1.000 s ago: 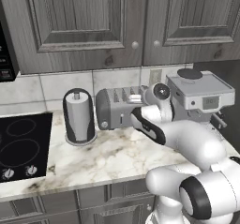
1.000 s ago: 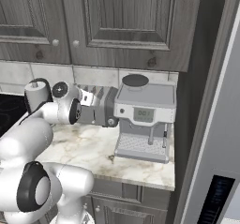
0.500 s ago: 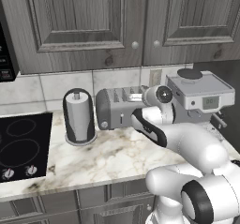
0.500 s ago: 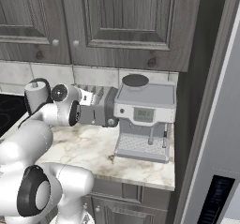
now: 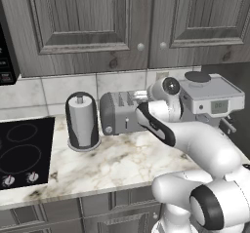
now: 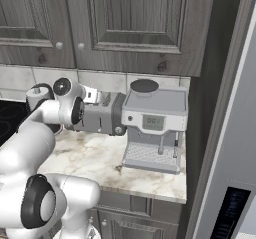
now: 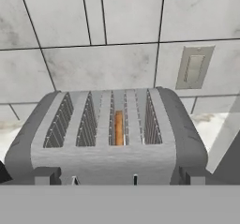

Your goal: Start the toaster. Once the lever pops up, take the bread to the plate on the dining counter.

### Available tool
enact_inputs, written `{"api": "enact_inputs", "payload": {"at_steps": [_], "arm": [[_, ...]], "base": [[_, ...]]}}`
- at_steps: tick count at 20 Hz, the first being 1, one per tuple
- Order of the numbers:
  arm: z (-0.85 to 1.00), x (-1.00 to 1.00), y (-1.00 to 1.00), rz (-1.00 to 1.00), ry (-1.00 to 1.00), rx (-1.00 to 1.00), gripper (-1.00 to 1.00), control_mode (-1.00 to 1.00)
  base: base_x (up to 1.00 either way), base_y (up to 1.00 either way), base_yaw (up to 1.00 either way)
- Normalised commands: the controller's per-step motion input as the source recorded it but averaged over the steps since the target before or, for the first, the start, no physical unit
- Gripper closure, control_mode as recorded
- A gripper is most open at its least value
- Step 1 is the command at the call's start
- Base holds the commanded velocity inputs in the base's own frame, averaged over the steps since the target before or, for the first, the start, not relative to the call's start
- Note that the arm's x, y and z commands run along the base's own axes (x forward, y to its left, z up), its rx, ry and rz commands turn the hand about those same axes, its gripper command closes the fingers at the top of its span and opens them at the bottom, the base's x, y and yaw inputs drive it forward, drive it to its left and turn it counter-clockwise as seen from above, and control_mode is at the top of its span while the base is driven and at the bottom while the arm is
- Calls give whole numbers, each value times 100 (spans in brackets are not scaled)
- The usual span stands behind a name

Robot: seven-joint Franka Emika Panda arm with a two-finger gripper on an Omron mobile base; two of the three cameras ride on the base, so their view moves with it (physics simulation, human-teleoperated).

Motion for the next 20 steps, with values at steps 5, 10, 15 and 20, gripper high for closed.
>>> {"api": "enact_inputs", "payload": {"at_steps": [5,10,15,20], "arm": [[0,11,1,7,0,-6,-100,-100],[0,3,0,3,0,-1,-100,-100],[-6,5,0,0,0,0,-100,-100],[-18,2,0,0,0,0,-100,-100]], "base": [[0,0,0],[0,0,0],[0,0,0],[0,0,0]]}}
